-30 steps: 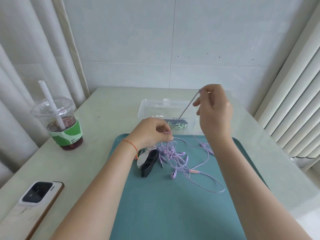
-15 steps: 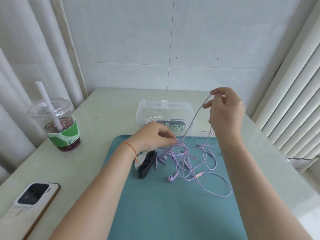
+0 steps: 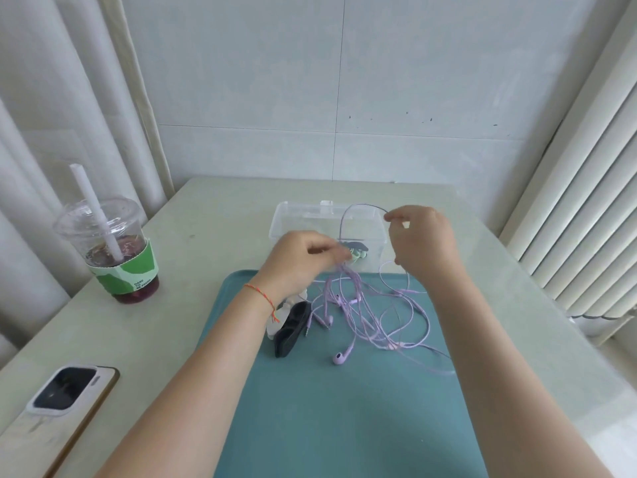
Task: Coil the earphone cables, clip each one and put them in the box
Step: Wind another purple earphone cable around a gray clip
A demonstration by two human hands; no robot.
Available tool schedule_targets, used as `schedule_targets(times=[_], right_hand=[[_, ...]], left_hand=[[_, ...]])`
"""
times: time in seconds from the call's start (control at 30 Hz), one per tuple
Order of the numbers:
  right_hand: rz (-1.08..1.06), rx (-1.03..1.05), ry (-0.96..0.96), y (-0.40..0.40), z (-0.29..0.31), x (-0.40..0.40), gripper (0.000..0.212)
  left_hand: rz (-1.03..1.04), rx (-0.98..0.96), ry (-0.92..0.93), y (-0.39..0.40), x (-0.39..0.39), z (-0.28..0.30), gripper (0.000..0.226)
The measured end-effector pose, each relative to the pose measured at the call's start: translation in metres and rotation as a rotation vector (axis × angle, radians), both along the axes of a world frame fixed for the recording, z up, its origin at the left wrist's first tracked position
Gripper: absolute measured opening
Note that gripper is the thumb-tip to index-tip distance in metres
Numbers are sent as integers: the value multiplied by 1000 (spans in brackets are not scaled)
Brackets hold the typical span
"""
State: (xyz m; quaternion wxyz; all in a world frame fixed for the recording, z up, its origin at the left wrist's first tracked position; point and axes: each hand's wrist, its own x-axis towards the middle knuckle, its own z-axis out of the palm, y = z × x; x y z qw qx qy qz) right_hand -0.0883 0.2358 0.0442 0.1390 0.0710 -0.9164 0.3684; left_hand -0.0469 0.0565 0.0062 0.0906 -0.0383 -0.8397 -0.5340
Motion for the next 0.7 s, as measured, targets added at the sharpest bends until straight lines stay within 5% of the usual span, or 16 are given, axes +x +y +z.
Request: schedule_targets(times=[0.1,0.27,0.37,0.53,0.7], right_hand=[[-10,182,-39,-1,0,1,37],[341,46,265,-16,4,13,41],[508,144,150,-26,-2,19,46],[437,374,-3,-24,-10,10,23],[358,-126,81,-21,-1,14,12]], left_hand=[[165,42,66,-9,-2,3,11],[141,-87,4,-11,-2,3,18],[81,-173,-20,-5,-2,1,23],[9,-177,-19,-4,0,2,17],[-27,-151,-51,-6,-2,-1,13]])
